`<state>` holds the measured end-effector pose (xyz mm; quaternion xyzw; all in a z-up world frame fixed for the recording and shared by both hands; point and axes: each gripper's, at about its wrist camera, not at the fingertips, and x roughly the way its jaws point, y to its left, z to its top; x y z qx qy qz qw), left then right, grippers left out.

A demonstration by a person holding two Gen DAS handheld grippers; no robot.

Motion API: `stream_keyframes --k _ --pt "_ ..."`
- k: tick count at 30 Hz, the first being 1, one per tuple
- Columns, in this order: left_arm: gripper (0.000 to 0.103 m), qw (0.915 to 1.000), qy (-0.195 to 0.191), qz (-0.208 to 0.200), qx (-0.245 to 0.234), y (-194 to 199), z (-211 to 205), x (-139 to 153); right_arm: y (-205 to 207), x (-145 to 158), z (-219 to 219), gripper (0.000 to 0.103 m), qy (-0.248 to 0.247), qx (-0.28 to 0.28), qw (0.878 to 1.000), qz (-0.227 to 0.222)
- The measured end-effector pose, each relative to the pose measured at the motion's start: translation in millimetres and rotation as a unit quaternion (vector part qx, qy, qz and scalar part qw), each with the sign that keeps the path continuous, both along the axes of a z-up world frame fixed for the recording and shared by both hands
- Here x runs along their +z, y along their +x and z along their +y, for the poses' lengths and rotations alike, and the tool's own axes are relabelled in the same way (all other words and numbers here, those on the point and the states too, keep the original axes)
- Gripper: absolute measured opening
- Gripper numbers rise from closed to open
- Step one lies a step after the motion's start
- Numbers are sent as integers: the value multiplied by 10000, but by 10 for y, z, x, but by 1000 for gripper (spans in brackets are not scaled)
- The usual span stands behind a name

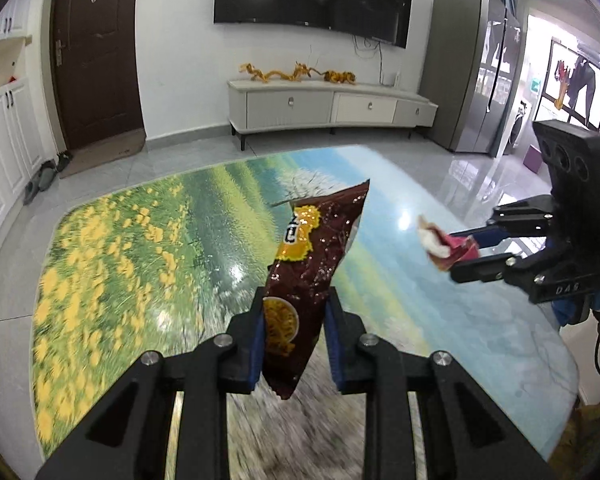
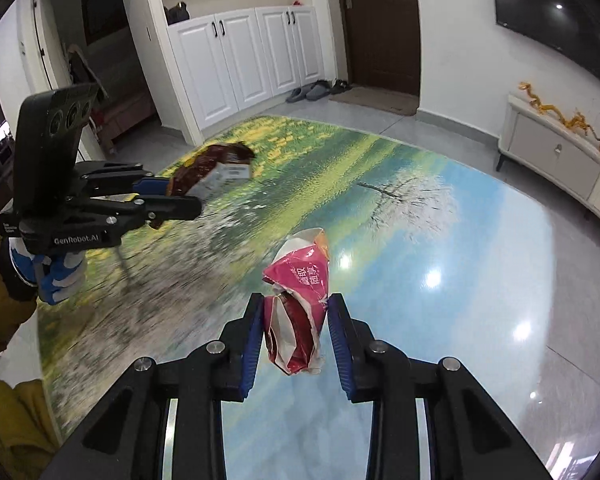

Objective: Collect trash
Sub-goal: 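Carry both items over the bin and open both tools to drop them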

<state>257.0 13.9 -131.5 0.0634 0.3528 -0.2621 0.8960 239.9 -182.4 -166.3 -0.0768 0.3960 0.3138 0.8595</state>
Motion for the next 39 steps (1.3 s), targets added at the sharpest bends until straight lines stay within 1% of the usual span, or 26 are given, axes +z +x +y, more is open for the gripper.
stream_keyframes --k 5,9,13,16,19,24,26,29,32,35,38,39 --pt "24 9996 -133 -229 19 -402 -30 304 -559 309 -371 30 183 -392 9985 -326" --pt "25 9993 -97 -322 -161 -644 -244 445 -954 465 -783 30 313 -898 9940 -550" --pt "25 9977 -116 -359 -570 -797 -641 516 -1310 451 -1243 30 462 -1519 9853 -627" --pt "25 9946 -154 -318 -980 -869 -1022 529 -1568 372 -1629 30 569 -2060 9750 -612" --pt "25 9907 -102 -257 -1334 -908 -1415 507 -1796 292 -2006 30 688 -2591 9616 -588" --pt "25 9812 142 -2 -1927 -858 -2228 373 -1978 71 -2580 30 688 -3427 9360 -419" --pt "25 9759 292 142 -2157 -842 -2578 290 -1978 -45 -2776 30 752 -3656 9272 -309" --pt "25 9675 605 378 -2428 -786 -3107 112 -1922 -244 -2974 30 808 -3884 9178 -133" --pt "25 9587 883 754 -2596 -685 -3607 -141 -1823 -519 -3177 30 902 -4097 9077 132" --pt "25 9522 975 1073 -2687 -620 -3969 -360 -1720 -797 -3376 31 954 -4316 8960 426" --pt "26 9482 952 1244 -2765 -593 -4225 -491 -1640 -1025 -3599 32 1020 -4512 8842 656" --pt "26 9468 949 1288 -2791 -581 -4305 -525 -1610 -1064 -3623 32 1028 -4542 8822 698"
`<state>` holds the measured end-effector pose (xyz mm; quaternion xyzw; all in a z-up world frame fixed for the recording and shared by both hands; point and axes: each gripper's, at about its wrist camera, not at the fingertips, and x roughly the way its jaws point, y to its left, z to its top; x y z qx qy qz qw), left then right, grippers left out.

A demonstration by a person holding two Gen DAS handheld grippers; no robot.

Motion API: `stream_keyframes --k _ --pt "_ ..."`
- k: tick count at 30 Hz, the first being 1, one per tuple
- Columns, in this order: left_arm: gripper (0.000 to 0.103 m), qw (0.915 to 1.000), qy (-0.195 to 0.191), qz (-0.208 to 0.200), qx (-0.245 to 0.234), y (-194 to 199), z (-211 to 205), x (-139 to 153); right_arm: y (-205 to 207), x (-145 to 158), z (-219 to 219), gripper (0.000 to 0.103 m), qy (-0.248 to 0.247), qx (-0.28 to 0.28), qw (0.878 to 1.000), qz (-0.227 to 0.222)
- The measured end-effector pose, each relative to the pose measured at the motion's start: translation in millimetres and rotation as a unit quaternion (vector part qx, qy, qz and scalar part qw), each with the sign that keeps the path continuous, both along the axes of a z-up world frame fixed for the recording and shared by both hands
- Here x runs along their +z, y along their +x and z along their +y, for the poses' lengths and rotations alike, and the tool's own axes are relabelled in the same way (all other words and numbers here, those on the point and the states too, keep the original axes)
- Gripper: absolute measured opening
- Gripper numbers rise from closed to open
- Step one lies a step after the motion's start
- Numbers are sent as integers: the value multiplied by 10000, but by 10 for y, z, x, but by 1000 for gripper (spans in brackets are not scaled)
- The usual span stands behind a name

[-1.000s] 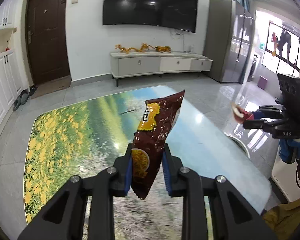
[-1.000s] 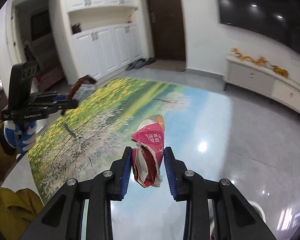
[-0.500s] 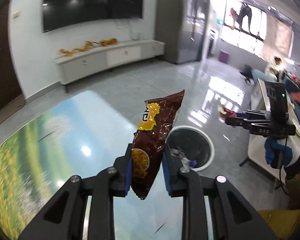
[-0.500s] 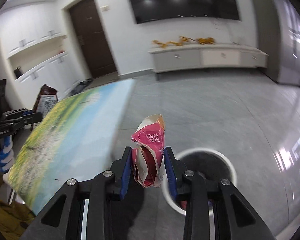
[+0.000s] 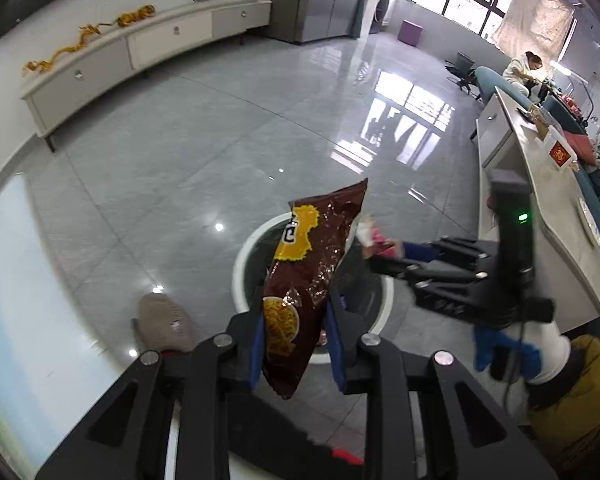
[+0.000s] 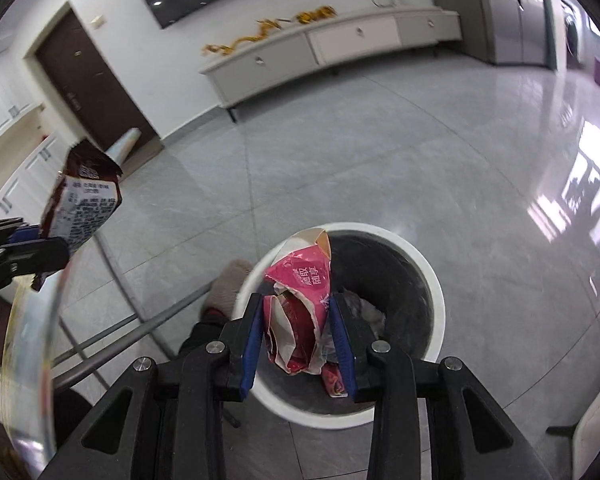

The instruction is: Collect trash

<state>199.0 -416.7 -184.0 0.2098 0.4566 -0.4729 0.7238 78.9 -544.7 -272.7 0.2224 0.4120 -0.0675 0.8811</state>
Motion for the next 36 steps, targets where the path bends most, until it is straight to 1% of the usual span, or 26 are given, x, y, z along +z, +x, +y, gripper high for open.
stream_keyframes --k 2,3,4,5,6,7,10,12,14,15,16,17,18,19,20,21,22,23,25,27,29,31,32,33,35,36 --pt "28 10000 32 18 -15 39 -142 -75 65 -101 -77 32 22 -65 9999 111" --pt "32 10000 59 45 2 54 -201 -121 85 -142 -106 32 31 -91 9998 162" --pt "36 9999 65 131 34 83 -258 -168 95 -187 -146 38 44 -111 9997 206" --pt "44 9997 54 208 67 104 -290 -193 114 -222 -175 44 59 -123 9996 248" --pt "51 9995 20 300 111 133 -311 -222 105 -269 -211 57 42 -157 9994 292" --pt "52 9991 -18 388 151 152 -328 -244 90 -292 -231 61 24 -187 9993 311" --pt "53 9983 -71 527 241 178 -314 -269 71 -321 -265 61 47 -244 9991 354" --pt "53 9981 -113 525 297 189 -286 -242 67 -308 -216 62 28 -287 9989 380" --pt "53 9985 -128 348 394 169 -234 -169 33 -253 -171 64 -8 -312 9989 353" --pt "53 9985 -174 234 461 158 -195 -107 27 -228 -147 68 -27 -315 9989 343" --pt "53 9982 -229 156 523 153 -154 -47 4 -193 -131 75 -77 -332 9989 313" --pt "53 9976 -301 51 622 142 -91 25 1 -147 -118 78 -145 -357 9989 278" --pt "53 9968 -349 -63 720 129 -4 89 11 -101 -109 83 -192 -371 9989 222" --pt "53 9955 -405 -224 826 111 88 168 15 -35 -62 88 -223 -357 9990 151" --pt "54 9938 -447 -404 937 87 156 244 15 68 21 90 -279 -291 9992 49" --pt "56 9908 -475 -627 1100 53 258 333 20 133 82 97 -335 -238 9992 -14" --pt "57 9887 -511 -748 1195 29 338 396 45 227 176 101 -419 -168 9989 -94" --pt "59 9841 -588 -953 1379 -6 484 491 49 348 289 101 -516 -82 9984 -211" --pt "63 9765 -653 -1224 1652 -61 683 604 75 534 455 103 -609 40 9973 -409" --pt "69 9665 -749 -1423 1999 -108 957 733 93 768 660 103 -753 175 9948 -669" --pt "69 9576 -837 -1569 2268 -138 1209 836 90 1011 899 103 -953 333 9906 -923" --pt "70 9465 -890 -1764 2552 -183 1501 951 113 1217 1127 103 -1213 435 9854 -1115" --pt "73 9408 -927 -1847 2685 -204 1635 1011 108 1292 1219 103 -1318 488 9828 -1196" --pt "78 9355 -959 -1925 2804 -221 1762 1060 106 1376 1328 103 -1407 586 9802 -1267" --pt "83 9214 -1053 -2146 3065 -277 2014 1188 89 1530 1525 103 -1543 724 9753 -1406" --pt "84 9163 -1083 -2226 3148 -296 2110 1224 86 1596 1615 103 -1590 781 9731 -1474"
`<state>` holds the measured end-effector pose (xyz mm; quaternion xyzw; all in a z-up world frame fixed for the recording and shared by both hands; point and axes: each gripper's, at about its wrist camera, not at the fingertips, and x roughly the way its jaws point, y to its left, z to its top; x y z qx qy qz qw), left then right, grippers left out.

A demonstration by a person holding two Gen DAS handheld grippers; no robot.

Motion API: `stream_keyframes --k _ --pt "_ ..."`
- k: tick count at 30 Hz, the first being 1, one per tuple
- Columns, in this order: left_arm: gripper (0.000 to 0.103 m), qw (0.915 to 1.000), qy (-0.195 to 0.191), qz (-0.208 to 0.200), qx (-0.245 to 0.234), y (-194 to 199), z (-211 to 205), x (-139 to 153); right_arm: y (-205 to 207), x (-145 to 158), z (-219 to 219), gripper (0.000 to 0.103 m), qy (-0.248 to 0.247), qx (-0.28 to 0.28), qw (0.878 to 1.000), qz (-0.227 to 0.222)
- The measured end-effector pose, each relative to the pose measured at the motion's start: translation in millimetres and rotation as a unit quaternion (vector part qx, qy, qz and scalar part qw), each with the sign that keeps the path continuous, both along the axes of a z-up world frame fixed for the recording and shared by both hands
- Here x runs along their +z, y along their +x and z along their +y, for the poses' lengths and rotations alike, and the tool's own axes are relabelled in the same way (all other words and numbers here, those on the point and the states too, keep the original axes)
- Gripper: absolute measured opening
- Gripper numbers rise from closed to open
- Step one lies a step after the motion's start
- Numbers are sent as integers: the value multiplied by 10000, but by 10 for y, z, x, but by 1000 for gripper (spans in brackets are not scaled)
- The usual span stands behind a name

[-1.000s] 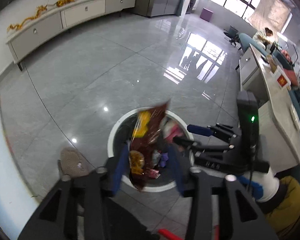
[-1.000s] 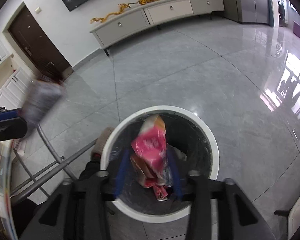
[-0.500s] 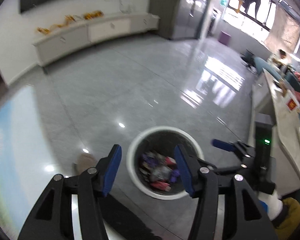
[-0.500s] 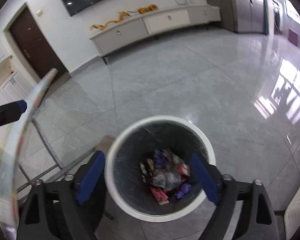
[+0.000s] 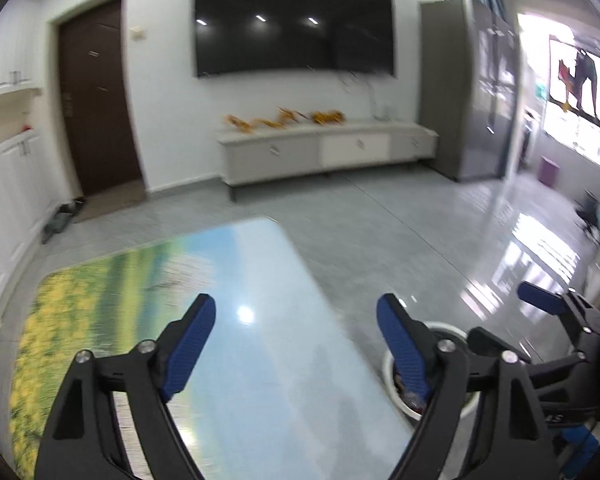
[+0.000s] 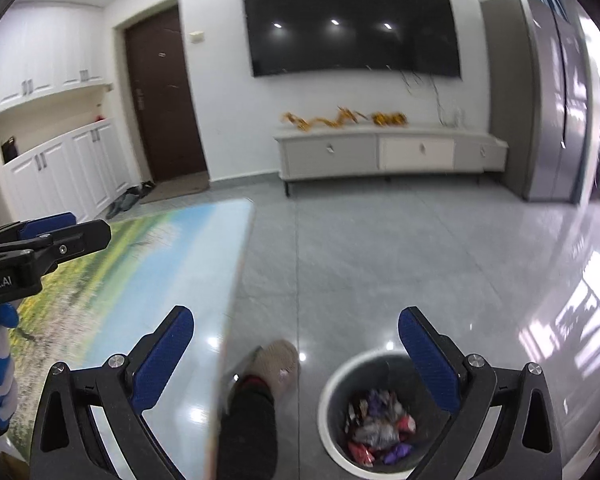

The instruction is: Collect trash

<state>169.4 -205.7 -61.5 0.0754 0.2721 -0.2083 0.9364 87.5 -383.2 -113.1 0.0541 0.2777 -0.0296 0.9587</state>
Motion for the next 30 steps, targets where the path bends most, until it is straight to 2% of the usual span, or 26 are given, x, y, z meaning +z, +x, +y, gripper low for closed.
stream_keyframes --k 4,9,17,22,30 --pt "90 9976 -54 -437 538 -132 402 198 -21 219 328 103 -157 210 9993 -248" --pt "102 9914 -215 -779 1029 -273 834 333 -66 403 643 103 -296 394 9976 -479" --pt "103 9755 -202 -1200 1834 -563 1259 503 -256 556 902 103 -407 298 9959 -748" --pt "103 9701 -348 -1260 2047 -711 1400 553 -449 609 981 103 -479 170 9945 -912" --pt "103 9566 -472 -1695 2322 -1052 1542 661 -682 754 1046 103 -537 106 9912 -1209"
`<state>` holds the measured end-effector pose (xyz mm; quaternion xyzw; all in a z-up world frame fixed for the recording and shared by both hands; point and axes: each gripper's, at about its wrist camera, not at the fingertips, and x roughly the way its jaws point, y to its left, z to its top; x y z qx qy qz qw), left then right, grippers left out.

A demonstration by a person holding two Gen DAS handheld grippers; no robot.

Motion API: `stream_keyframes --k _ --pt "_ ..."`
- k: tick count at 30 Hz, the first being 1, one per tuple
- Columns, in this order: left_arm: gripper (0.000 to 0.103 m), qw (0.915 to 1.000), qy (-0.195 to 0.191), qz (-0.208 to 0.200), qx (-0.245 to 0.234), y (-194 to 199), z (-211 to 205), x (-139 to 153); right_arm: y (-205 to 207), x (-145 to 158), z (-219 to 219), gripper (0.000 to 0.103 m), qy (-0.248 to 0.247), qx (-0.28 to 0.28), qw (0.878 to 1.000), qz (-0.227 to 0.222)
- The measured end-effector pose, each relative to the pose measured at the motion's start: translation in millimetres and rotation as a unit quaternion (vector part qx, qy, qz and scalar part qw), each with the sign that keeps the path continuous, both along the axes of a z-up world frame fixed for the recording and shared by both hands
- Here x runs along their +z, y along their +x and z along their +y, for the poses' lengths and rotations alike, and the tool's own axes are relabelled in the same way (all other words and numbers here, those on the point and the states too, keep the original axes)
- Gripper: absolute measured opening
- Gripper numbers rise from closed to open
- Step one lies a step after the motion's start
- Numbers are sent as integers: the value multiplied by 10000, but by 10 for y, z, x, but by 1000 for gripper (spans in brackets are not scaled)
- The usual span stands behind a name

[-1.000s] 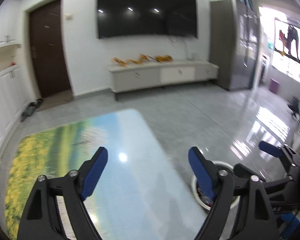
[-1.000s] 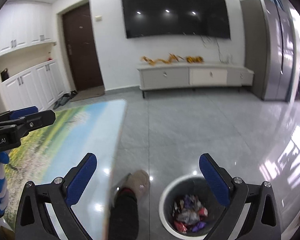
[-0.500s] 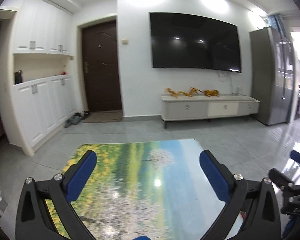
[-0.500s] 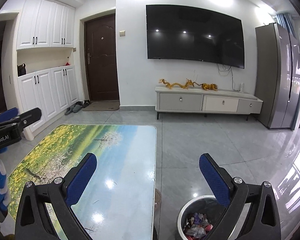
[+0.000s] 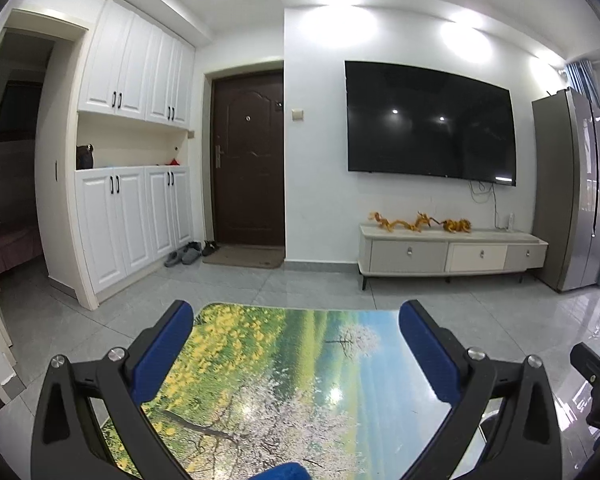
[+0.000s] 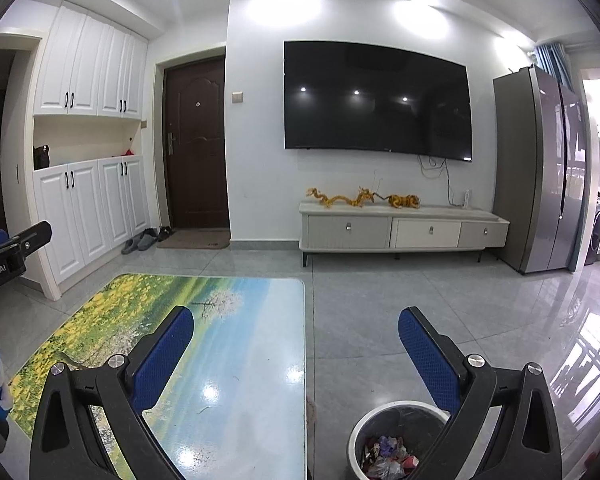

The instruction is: Collect trash

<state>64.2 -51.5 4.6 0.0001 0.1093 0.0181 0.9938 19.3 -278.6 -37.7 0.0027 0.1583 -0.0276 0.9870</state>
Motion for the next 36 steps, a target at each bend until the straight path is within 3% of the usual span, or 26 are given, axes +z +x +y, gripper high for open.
stream_keyframes --k 20,36 --pt "103 9995 155 -267 54 -288 20 46 -308 121 -66 103 63 -145 9992 -357" --pt "103 9994 131 -307 -7 -383 29 48 -446 132 -18 103 -231 -273 9981 -496"
